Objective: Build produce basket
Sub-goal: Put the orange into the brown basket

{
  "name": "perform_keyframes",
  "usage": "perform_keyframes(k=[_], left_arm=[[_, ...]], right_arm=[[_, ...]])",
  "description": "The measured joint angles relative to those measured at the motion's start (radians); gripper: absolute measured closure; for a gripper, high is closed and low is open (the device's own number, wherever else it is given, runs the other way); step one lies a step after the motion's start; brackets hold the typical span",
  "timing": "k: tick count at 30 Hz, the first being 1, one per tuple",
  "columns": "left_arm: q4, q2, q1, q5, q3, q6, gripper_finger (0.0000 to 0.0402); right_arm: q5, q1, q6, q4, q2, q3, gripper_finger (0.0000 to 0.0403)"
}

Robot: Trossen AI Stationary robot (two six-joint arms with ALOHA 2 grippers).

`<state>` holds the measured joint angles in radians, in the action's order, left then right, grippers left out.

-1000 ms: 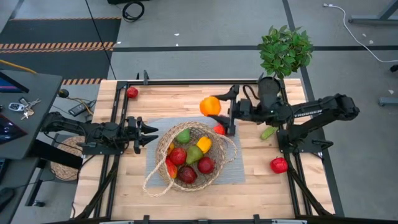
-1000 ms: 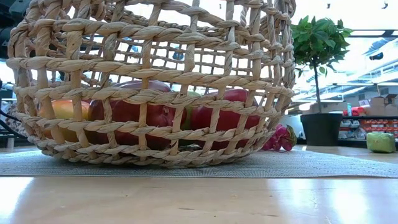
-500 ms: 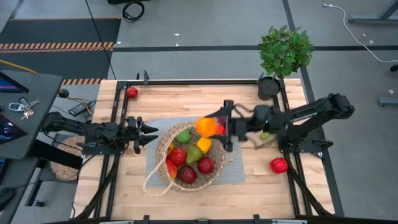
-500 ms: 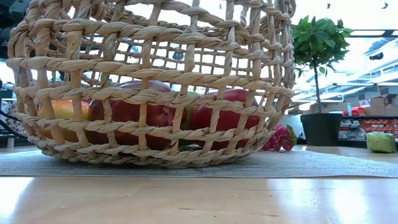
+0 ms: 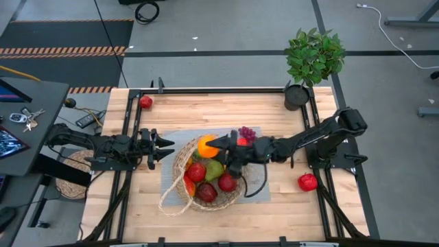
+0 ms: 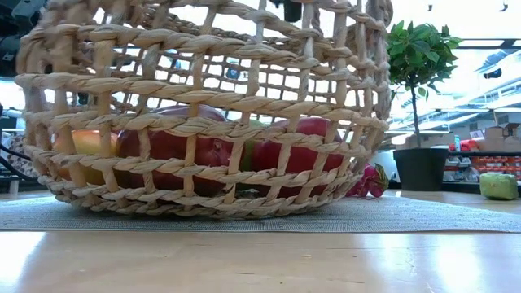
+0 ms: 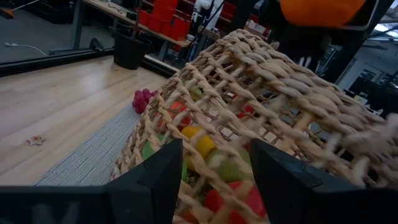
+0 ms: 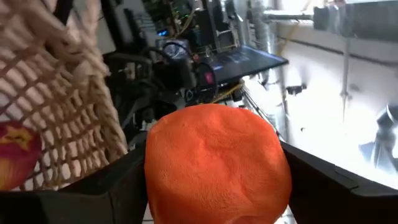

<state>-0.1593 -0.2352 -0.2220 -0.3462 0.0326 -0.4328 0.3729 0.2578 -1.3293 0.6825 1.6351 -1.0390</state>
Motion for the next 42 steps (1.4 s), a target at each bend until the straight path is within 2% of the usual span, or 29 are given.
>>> perform_keyframes(k=[5,17,23,29,35,42], left_arm=[[0.0,0.0,0.0,0.0,0.0,0.0,0.0205],[0.001,0.0,0.0,0.0,0.0,0.0,0.0203],[0.001,0.0,0.0,0.0,0.0,0.0,0.0207],[0.001,0.0,0.0,0.0,0.0,0.0,0.0206],[0.001,0.0,0.0,0.0,0.0,0.0,0.0207],[0.001,0.0,0.0,0.0,0.0,0.0,0.0205]], right_arm=[[0.0,0.003,-0.086,0.031,0.053,-0.029,0.0095],[-0.031,0.001,-0.072,0.058,0.066,-0.043,0.0095],[-0.09,-0.011,0.156,0.114,0.066,-0.043,0.0095],[-0.109,-0.02,0.479,0.186,0.065,-0.043,0.0095],[-0.045,-0.015,0.772,0.19,0.011,-0.042,0.0095],[-0.018,-0.017,1.005,0.193,-0.107,-0.042,0.0095]])
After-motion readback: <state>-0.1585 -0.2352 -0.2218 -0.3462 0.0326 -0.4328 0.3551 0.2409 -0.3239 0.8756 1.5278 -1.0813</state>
